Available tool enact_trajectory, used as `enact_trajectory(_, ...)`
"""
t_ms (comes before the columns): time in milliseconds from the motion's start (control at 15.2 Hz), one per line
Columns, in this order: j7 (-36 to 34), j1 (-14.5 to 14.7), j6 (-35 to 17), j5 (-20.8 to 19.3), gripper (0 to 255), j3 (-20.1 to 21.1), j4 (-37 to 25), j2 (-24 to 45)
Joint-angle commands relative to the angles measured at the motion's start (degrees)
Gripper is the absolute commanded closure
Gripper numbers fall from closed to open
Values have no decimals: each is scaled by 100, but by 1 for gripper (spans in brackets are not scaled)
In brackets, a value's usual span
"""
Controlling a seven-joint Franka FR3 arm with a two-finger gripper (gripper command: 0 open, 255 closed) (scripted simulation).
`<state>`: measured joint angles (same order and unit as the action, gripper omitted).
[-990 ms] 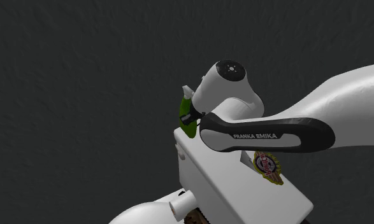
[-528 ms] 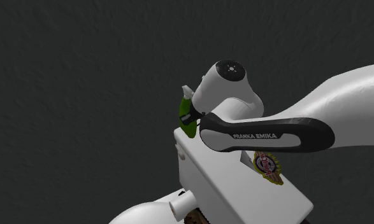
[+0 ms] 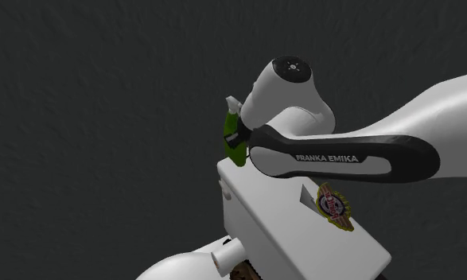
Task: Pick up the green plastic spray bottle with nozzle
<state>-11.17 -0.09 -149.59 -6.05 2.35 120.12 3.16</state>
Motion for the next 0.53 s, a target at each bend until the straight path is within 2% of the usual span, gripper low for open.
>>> enact_trajectory(0, 13, 6, 162, 21, 255, 8, -84, -78)
enact_trajectory(462, 81, 8, 615, 88, 255, 16, -368, -248)
